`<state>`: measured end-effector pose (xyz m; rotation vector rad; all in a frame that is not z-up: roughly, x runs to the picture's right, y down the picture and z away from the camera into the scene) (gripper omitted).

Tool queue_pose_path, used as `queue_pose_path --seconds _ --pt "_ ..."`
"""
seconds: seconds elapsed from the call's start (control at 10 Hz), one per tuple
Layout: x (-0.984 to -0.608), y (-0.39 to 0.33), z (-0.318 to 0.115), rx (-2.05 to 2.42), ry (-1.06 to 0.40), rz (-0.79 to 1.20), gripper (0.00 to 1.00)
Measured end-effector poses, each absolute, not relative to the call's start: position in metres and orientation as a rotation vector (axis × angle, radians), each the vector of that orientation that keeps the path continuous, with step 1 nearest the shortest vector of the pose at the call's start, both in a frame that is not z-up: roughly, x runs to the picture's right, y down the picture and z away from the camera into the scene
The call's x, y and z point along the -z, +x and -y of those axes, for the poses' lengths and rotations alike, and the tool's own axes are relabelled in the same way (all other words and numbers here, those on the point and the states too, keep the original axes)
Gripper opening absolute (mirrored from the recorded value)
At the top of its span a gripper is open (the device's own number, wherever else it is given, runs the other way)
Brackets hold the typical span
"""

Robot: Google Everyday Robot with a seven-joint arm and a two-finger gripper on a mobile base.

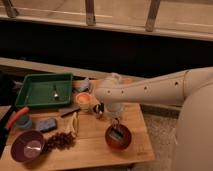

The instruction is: Wipe red bowl with brush

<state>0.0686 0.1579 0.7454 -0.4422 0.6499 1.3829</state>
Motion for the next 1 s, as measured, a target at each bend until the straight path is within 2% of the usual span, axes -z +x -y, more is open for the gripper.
queue_pose_path --seconds 0.4,1.0 --pt "-0.755 0.095 -0.137 -1.43 -0.382 -0.7 0.0" --pt "-0.722 0.127 -0.162 -1.498 -0.358 -0.733 0.0"
